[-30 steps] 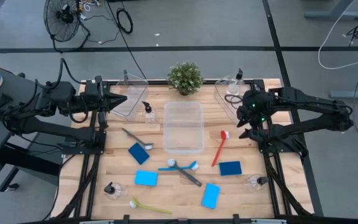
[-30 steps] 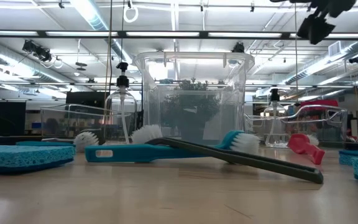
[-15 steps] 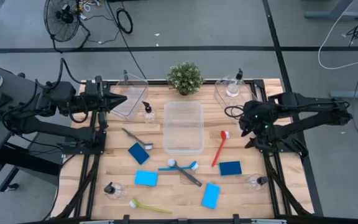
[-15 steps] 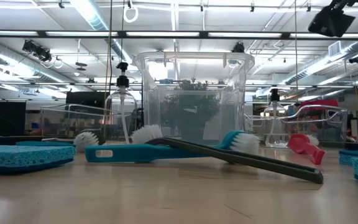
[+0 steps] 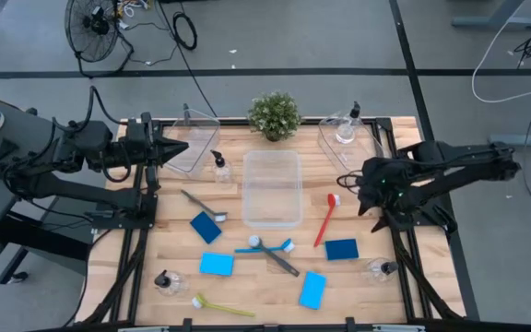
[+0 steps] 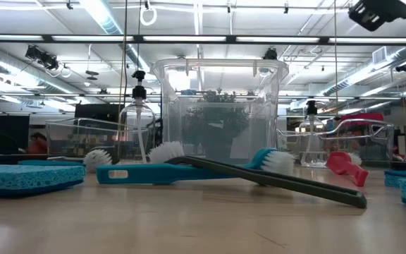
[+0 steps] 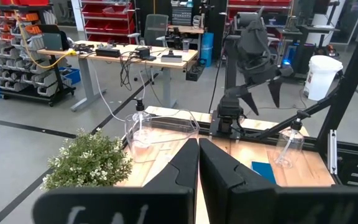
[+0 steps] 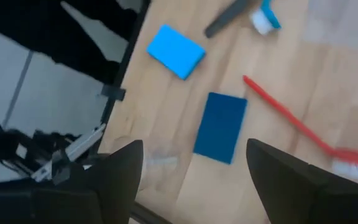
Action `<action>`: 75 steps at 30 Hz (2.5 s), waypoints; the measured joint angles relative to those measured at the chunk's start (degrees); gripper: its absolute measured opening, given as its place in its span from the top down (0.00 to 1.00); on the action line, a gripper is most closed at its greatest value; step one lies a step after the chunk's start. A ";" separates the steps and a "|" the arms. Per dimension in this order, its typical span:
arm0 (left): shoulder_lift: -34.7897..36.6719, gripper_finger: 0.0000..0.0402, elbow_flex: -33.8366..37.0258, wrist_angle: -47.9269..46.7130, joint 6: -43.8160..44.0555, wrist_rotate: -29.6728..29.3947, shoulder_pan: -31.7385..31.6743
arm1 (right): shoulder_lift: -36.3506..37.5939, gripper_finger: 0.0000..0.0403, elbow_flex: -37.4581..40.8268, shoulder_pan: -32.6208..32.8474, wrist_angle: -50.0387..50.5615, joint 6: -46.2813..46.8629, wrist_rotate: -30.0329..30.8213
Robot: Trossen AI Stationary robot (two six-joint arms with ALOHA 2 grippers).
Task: Pick & Place Kitchen Sink Supplies
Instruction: Put the black soap dispenser into the right transparent bin
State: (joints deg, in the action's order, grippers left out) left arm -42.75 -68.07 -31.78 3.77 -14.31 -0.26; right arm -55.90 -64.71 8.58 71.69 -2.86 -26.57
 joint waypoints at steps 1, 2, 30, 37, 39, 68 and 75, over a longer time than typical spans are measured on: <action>0.00 0.96 0.00 -0.01 0.00 0.00 -0.01 | 0.00 0.29 0.01 0.81 -0.17 -0.65 0.01; -0.01 0.96 0.00 -0.01 0.01 0.01 0.00 | 0.00 0.29 0.00 1.61 -0.22 -1.01 -0.01; -0.01 0.96 0.00 -3.84 0.04 1.55 0.00 | -1.86 0.29 0.02 31.07 -15.47 13.40 5.10; -0.01 0.96 0.00 -3.84 0.02 1.54 0.00 | -4.36 0.29 0.02 36.33 -15.44 16.12 8.41; 0.01 0.96 0.00 -3.84 0.04 1.54 0.01 | -4.83 0.29 0.02 37.56 -15.36 16.25 9.12; -0.01 0.96 0.00 -3.82 0.06 1.52 0.01 | -14.35 0.29 0.02 47.46 -5.54 23.22 21.28; 0.00 0.96 0.00 -3.82 0.07 1.52 0.01 | -16.02 0.29 0.02 48.27 -5.36 25.55 22.93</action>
State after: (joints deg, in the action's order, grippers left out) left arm -42.75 -68.07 -35.59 3.84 -12.79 -0.25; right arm -71.91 -64.69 56.84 66.33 22.68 -3.64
